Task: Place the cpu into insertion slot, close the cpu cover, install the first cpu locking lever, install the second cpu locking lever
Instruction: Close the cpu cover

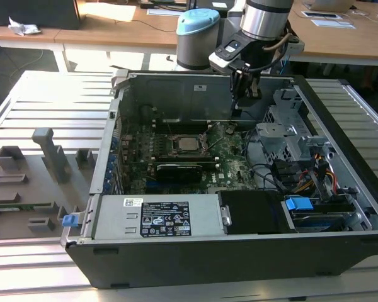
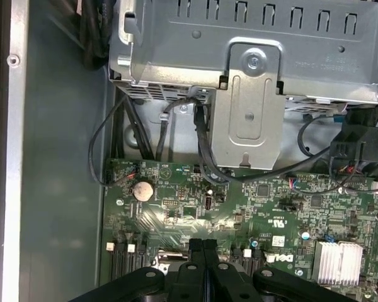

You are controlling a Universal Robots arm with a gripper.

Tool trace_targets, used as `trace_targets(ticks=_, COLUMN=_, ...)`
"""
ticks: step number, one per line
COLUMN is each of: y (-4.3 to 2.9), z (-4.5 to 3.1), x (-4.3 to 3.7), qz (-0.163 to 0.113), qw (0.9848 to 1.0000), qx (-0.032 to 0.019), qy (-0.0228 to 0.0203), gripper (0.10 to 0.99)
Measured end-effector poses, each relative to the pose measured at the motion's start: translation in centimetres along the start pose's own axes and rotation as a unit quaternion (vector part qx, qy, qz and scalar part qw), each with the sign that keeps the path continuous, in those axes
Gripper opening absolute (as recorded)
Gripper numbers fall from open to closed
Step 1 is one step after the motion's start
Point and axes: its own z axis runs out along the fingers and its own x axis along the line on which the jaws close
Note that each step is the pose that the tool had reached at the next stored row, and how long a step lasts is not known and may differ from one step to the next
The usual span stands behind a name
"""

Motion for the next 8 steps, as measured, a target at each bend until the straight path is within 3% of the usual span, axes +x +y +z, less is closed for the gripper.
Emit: trace_targets(ticks=8, y=0.07, z=1.25, x=0.04, qz=0.0, qw=1.0, qx=0.0, qy=0.0, gripper=0.106)
